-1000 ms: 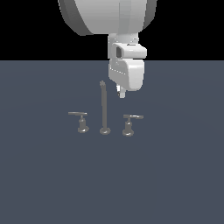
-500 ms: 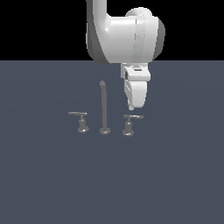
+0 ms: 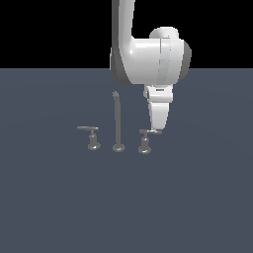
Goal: Turn on the faucet by rotating a designated handle.
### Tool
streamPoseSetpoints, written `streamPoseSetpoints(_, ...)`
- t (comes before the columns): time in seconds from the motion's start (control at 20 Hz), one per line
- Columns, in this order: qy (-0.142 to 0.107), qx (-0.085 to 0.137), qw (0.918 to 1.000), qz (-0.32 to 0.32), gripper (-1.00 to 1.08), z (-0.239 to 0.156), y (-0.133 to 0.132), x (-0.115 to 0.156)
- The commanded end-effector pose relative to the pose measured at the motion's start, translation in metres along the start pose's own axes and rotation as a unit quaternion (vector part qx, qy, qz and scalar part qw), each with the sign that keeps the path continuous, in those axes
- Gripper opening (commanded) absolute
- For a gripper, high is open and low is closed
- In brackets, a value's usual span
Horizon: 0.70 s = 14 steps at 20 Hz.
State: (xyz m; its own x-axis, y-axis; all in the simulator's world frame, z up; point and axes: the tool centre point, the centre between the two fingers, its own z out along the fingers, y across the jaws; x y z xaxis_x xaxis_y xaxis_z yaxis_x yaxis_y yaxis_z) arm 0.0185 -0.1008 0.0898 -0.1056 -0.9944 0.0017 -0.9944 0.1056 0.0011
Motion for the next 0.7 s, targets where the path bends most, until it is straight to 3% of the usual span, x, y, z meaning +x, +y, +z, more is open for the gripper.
streamPoseSetpoints(0.0,0.0,0.001,1.0,0.005,-1.0,0.002,-0.001,0.002)
streamPoseSetpoints(0.35,-0.001,0.001,1.0,0.004,-1.0,0.001,-0.001,0.001)
streamPoseSetpoints(0.65,-0.001,0.001,1.0,0.004,-1.0,0.001,0.018,0.012)
